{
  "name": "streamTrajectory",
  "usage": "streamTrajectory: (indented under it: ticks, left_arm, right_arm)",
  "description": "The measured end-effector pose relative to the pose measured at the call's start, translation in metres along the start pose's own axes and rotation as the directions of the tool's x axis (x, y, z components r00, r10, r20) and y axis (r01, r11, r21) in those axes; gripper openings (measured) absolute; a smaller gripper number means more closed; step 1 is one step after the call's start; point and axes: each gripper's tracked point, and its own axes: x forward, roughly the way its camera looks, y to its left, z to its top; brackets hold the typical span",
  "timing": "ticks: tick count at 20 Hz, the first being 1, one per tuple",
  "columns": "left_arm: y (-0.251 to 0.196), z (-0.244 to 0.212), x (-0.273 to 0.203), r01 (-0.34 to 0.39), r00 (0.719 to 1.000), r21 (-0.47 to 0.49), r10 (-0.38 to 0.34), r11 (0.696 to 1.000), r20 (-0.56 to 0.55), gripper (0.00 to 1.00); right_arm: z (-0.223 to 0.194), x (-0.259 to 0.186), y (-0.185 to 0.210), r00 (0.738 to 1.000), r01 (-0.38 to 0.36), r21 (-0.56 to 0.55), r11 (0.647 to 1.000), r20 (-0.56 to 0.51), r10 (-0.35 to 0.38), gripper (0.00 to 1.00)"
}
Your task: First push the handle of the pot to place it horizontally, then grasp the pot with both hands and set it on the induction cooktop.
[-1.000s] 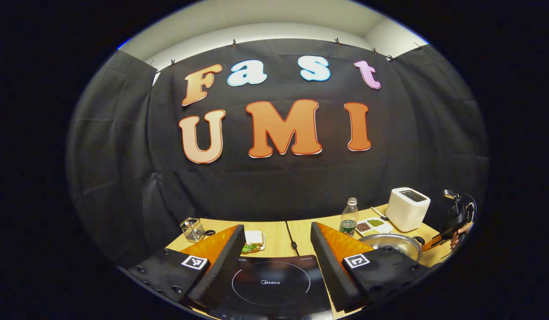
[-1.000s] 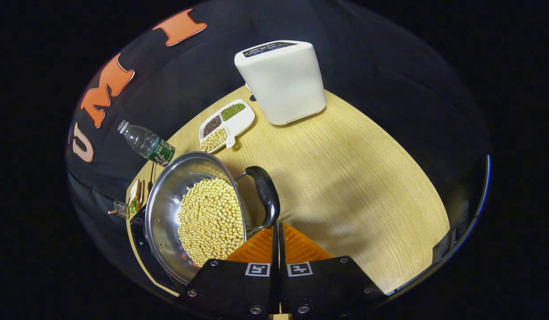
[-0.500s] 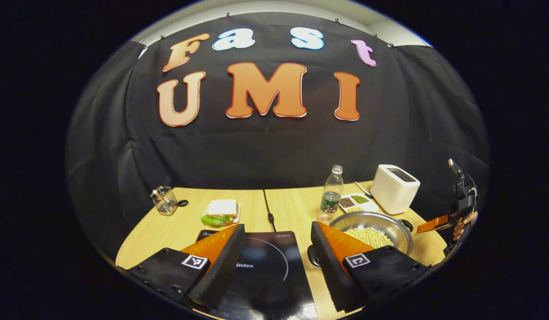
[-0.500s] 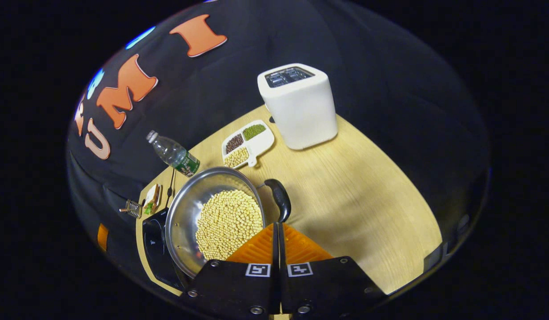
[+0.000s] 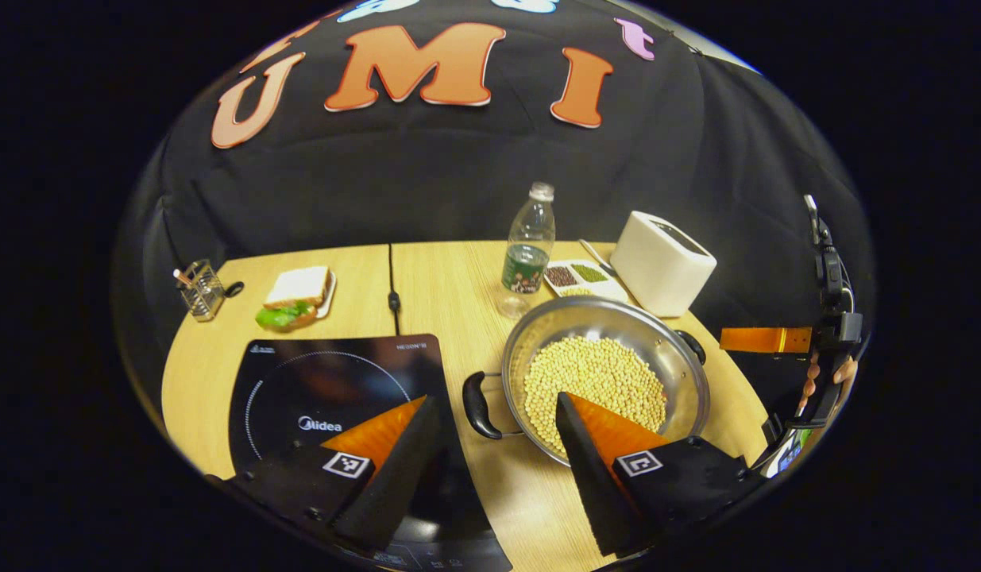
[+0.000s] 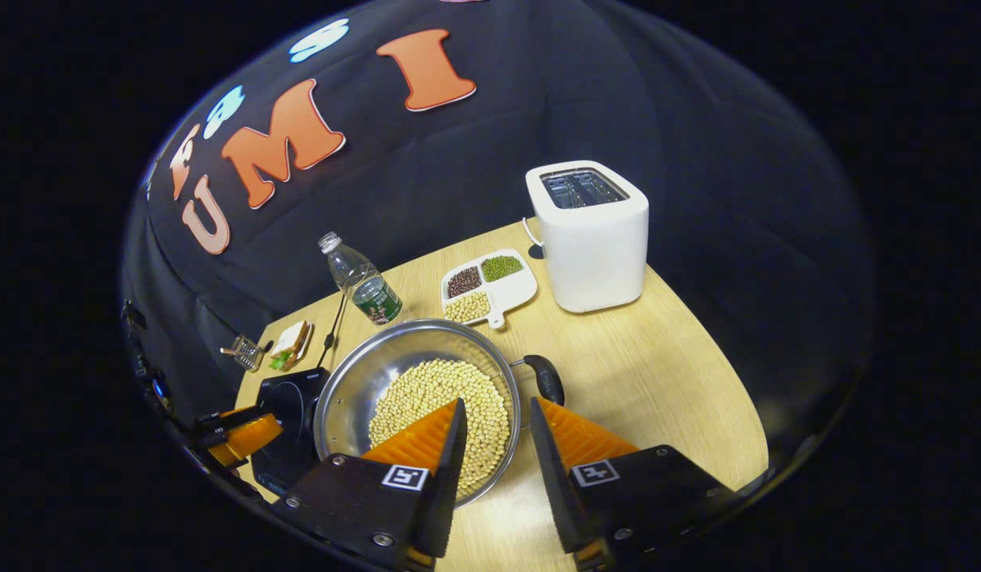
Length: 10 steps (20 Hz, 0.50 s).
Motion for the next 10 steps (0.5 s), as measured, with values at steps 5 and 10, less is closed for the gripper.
streamTrajectory:
  ticks: [5, 10]
  left_arm:
    - [-0.005, -0.015, 0.029, 0.027, 0.996, -0.061, -0.032, 0.998, -0.077, 0.97]
    - [-0.007, -0.02, 0.052, 0.012, 0.995, -0.045, -0.017, 0.999, -0.1, 0.96]
  right_arm:
    - [-0.002, 0.009, 0.002, 1.0, 0.006, -0.025, 1.0, -0.012, -0.006, 0.69]
    - [-0.003, 0.015, -0.003, 0.999, 0.034, -0.062, 0.997, -0.005, -0.035, 0.79]
